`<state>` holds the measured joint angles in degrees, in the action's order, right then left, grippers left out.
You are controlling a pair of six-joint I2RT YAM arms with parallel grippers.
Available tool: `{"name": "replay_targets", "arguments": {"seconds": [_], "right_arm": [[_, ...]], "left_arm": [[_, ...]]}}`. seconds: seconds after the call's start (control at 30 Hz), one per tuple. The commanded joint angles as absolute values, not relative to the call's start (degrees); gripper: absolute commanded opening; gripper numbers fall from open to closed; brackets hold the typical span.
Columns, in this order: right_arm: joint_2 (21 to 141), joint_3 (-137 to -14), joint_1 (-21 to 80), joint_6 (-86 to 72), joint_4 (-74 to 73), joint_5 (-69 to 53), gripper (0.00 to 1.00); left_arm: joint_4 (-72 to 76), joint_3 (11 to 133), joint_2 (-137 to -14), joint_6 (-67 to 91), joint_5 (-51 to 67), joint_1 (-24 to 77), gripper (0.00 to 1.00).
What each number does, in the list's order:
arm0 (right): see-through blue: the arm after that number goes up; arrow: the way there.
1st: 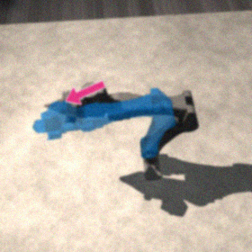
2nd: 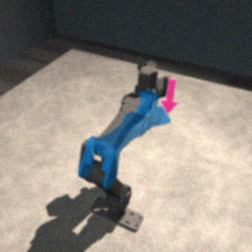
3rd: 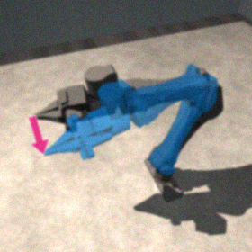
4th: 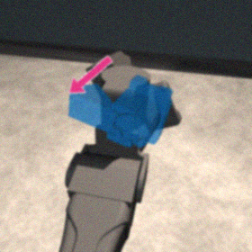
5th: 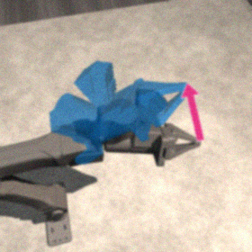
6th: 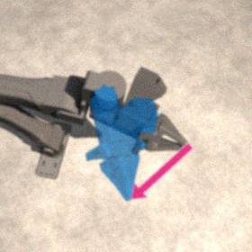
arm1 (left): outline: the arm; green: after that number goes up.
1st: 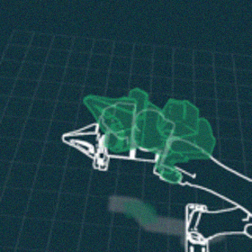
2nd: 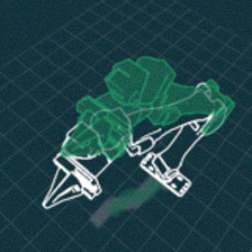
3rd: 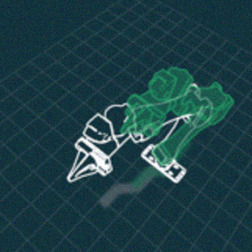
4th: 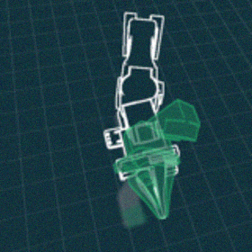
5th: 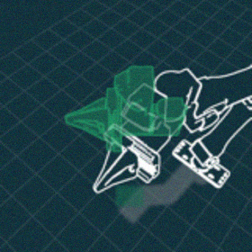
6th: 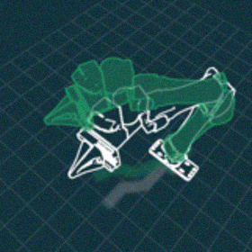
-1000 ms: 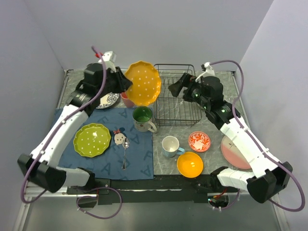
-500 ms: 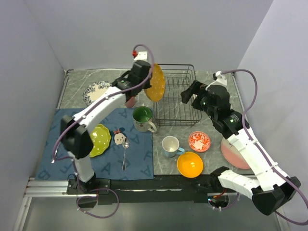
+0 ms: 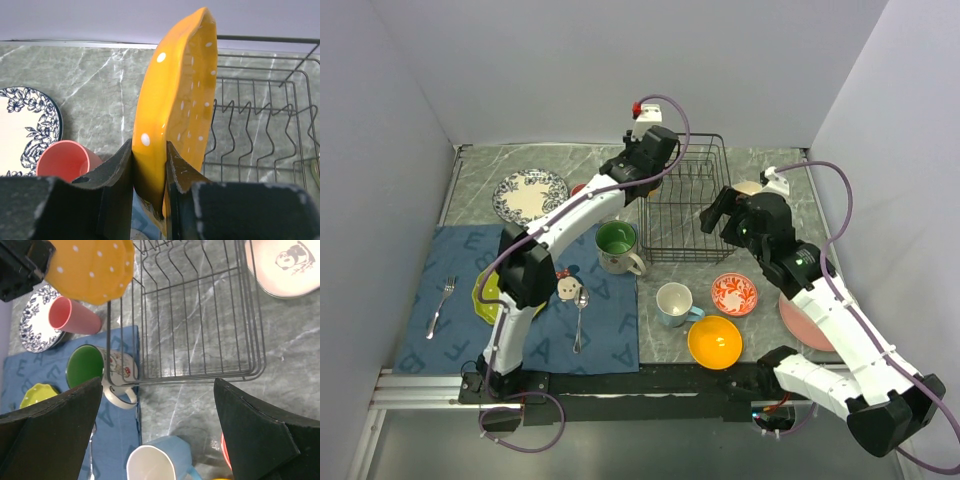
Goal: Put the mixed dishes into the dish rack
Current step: Insert the plate into the dish rack
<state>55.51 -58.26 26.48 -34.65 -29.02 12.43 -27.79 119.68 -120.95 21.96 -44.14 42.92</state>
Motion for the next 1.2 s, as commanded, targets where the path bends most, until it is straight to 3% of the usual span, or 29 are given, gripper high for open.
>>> {"name": "replay_targets", "arguments": {"seconds": [0.0, 1.17], "right_arm": [[54.2, -57.8, 26.5, -35.0, -29.4, 14.1, 1.00], [53.2, -54.9, 24.5, -35.9, -30.1, 12.4, 1.00]], "left_arm": [[-21.5, 125.9, -120.5, 22.8, -51.8, 44.0, 0.01], [-21.9, 129.8, -132.2, 24.7, -51.8, 44.8, 0.01]]}}
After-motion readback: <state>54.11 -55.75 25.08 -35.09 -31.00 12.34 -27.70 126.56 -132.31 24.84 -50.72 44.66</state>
